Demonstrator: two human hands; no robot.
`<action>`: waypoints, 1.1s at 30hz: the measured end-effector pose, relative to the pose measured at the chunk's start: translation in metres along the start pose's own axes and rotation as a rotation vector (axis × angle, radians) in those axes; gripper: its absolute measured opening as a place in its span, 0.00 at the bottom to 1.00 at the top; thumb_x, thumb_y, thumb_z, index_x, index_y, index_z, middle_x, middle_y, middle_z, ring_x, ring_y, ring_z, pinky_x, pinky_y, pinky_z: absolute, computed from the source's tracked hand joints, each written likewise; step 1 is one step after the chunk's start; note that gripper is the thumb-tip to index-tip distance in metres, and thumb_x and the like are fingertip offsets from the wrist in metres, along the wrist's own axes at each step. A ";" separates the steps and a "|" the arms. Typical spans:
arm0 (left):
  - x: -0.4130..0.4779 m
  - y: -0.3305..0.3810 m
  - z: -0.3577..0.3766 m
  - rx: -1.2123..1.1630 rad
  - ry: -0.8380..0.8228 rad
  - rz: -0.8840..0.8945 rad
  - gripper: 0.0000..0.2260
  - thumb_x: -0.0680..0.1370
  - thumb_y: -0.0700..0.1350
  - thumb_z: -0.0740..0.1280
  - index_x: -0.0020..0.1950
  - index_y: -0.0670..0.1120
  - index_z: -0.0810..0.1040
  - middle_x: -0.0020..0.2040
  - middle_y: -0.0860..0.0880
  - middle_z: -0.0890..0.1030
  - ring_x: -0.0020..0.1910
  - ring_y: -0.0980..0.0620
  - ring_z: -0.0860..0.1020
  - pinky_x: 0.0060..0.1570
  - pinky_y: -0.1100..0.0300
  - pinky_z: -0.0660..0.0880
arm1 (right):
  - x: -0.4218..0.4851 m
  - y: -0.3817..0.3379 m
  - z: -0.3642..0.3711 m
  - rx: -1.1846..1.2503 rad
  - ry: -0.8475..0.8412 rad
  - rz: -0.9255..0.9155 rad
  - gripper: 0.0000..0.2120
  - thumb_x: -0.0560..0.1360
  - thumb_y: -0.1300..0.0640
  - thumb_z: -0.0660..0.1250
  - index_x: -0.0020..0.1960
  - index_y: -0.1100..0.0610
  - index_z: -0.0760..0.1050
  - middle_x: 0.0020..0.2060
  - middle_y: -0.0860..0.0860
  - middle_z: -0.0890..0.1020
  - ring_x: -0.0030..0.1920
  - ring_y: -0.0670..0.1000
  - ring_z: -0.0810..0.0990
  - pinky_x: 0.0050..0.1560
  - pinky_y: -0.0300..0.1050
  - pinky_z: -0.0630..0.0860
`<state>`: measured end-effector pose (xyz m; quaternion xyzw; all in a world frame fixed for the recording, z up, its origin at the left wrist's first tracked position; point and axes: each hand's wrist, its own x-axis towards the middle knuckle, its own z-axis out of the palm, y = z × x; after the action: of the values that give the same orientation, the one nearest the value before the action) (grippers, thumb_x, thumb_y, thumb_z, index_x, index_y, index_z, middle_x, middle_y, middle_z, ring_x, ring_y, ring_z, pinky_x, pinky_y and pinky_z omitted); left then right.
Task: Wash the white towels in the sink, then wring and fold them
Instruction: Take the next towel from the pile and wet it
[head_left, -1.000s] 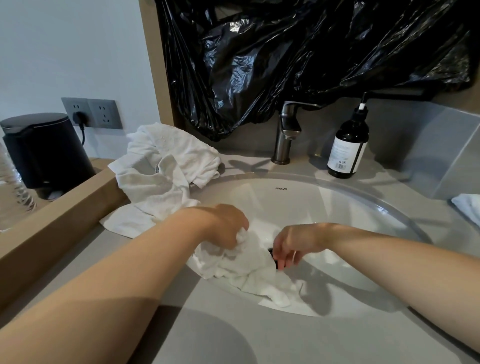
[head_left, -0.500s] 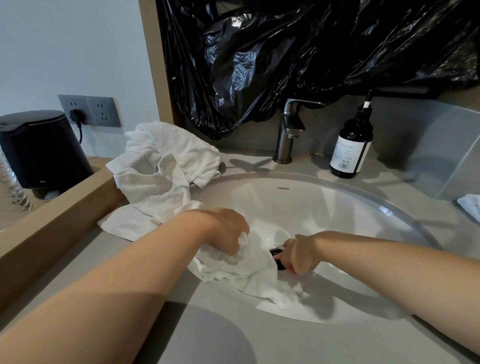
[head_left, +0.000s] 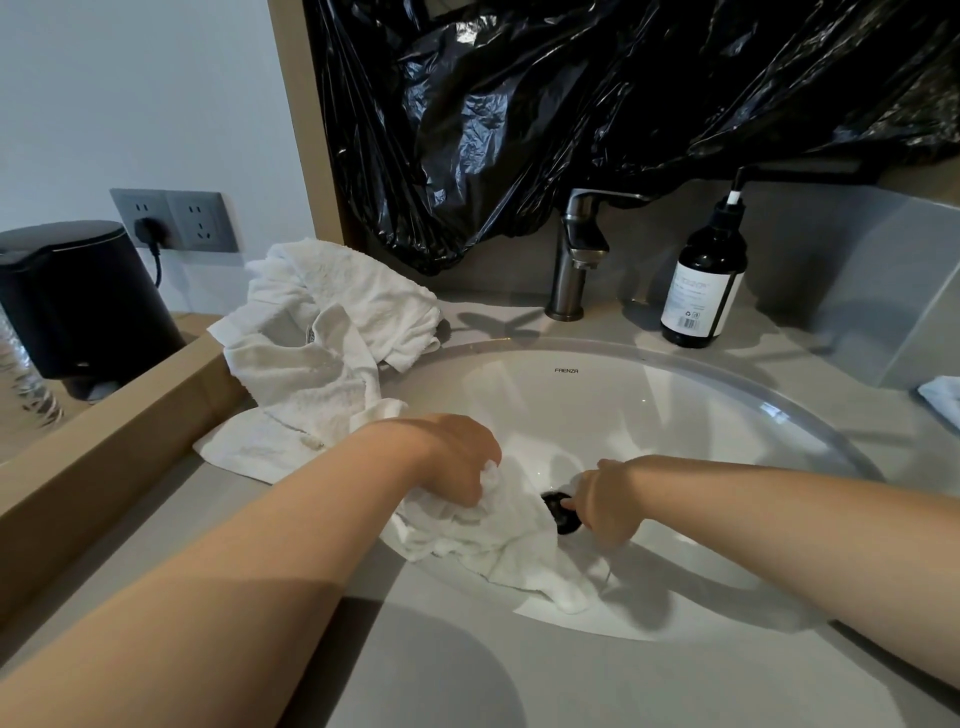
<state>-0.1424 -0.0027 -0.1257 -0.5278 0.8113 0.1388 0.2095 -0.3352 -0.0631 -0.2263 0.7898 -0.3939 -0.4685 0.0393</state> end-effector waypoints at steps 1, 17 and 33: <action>0.001 0.000 0.000 -0.005 -0.001 -0.003 0.06 0.75 0.41 0.61 0.39 0.48 0.68 0.39 0.52 0.73 0.39 0.52 0.71 0.41 0.59 0.68 | 0.002 0.000 0.002 0.002 0.014 0.007 0.18 0.75 0.46 0.65 0.58 0.56 0.71 0.49 0.51 0.74 0.60 0.52 0.72 0.66 0.49 0.66; -0.007 -0.003 -0.012 -0.487 0.904 -0.294 0.11 0.80 0.55 0.62 0.48 0.48 0.75 0.43 0.51 0.76 0.45 0.47 0.76 0.44 0.58 0.67 | -0.102 0.061 -0.061 1.967 0.884 0.171 0.11 0.79 0.68 0.55 0.53 0.65 0.76 0.53 0.62 0.82 0.43 0.57 0.83 0.42 0.44 0.77; 0.031 0.045 -0.028 -1.396 0.950 -0.100 0.10 0.79 0.48 0.66 0.40 0.46 0.72 0.35 0.51 0.71 0.35 0.53 0.70 0.33 0.64 0.66 | -0.167 0.117 -0.135 2.693 1.079 -0.598 0.31 0.77 0.70 0.49 0.78 0.61 0.47 0.77 0.59 0.57 0.76 0.55 0.59 0.75 0.58 0.53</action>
<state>-0.2007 -0.0222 -0.1160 -0.5737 0.5171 0.3618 -0.5221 -0.3417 -0.0746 0.0175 0.3558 -0.2866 0.5933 -0.6628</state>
